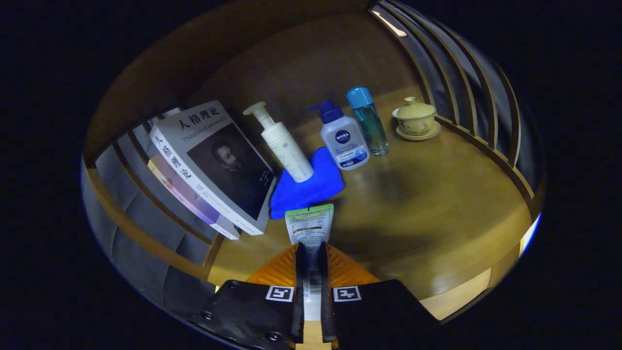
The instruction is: Pull open the drawer, take out the items inside it, and place them on the countertop above the cabinet.
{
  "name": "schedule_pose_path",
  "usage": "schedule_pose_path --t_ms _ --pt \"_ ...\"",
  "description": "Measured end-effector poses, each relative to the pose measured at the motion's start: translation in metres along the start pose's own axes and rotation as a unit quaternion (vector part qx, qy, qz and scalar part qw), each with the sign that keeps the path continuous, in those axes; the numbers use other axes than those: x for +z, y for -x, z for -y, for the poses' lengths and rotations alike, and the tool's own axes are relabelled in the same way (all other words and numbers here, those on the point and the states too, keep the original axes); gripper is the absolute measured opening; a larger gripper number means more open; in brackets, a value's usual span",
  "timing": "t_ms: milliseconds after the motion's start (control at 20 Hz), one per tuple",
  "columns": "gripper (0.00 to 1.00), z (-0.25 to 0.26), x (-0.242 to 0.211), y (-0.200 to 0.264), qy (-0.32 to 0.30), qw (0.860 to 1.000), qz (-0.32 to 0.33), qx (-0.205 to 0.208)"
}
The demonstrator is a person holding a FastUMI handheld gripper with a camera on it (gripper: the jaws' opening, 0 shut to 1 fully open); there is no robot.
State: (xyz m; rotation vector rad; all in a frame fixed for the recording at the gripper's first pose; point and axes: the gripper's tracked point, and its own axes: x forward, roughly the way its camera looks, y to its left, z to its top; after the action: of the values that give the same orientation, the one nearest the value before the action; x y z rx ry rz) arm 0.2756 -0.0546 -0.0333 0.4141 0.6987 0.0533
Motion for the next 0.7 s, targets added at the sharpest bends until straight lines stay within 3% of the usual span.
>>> schedule_pose_path --t_ms 150,300,600,700 --pt "0.15 0.002 -0.001 -0.006 -0.018 1.000 0.010 -0.013" --pt "0.25 0.001 0.010 0.000 -0.012 0.999 0.045 -0.014" --pt "0.98 -0.017 0.023 0.057 0.073 0.989 0.127 -0.016" --pt "0.98 -0.027 0.016 0.084 0.085 0.984 0.154 0.001"
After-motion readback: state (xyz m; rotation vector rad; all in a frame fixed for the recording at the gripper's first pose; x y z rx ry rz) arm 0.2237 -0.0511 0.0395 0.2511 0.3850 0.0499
